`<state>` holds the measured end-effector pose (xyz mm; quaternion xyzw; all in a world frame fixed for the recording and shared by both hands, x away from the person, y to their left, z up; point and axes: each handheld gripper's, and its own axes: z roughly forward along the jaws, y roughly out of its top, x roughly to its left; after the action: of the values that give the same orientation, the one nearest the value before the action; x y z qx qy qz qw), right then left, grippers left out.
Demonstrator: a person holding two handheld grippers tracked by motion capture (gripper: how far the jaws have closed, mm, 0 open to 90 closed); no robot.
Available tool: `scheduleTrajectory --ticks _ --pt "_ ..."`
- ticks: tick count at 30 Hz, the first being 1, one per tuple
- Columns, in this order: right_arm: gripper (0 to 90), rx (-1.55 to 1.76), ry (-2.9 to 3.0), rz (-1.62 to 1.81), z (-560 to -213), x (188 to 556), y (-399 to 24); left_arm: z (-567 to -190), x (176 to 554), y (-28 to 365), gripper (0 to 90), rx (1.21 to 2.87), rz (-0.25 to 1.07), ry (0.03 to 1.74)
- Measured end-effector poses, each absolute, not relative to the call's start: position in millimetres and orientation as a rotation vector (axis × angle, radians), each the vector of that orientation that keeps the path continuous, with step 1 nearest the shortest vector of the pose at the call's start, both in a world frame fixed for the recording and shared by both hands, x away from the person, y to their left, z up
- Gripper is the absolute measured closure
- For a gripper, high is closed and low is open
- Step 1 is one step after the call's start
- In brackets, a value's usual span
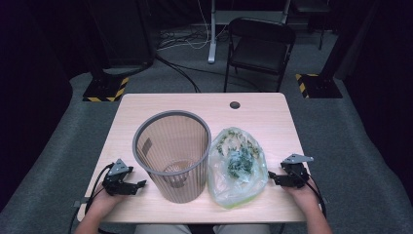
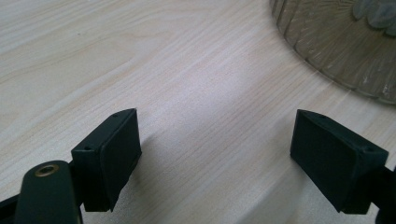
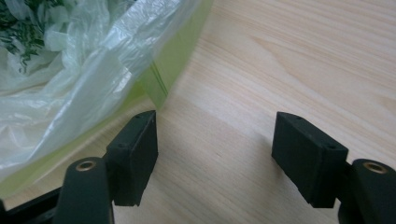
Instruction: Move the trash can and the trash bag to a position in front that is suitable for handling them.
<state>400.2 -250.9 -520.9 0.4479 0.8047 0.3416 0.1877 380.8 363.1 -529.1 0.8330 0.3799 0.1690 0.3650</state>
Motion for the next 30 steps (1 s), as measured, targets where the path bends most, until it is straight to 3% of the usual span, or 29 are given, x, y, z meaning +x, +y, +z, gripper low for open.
scheduleTrajectory --ticks 15,30 --pt "37.8 1.294 2.154 1.063 -500 394 -267 -529 380 364 16.3 2.139 0.43 0.979" --pt "35.9 1.121 2.167 1.214 -477 384 -239 -529 378 365 16.3 2.142 0.434 0.979"
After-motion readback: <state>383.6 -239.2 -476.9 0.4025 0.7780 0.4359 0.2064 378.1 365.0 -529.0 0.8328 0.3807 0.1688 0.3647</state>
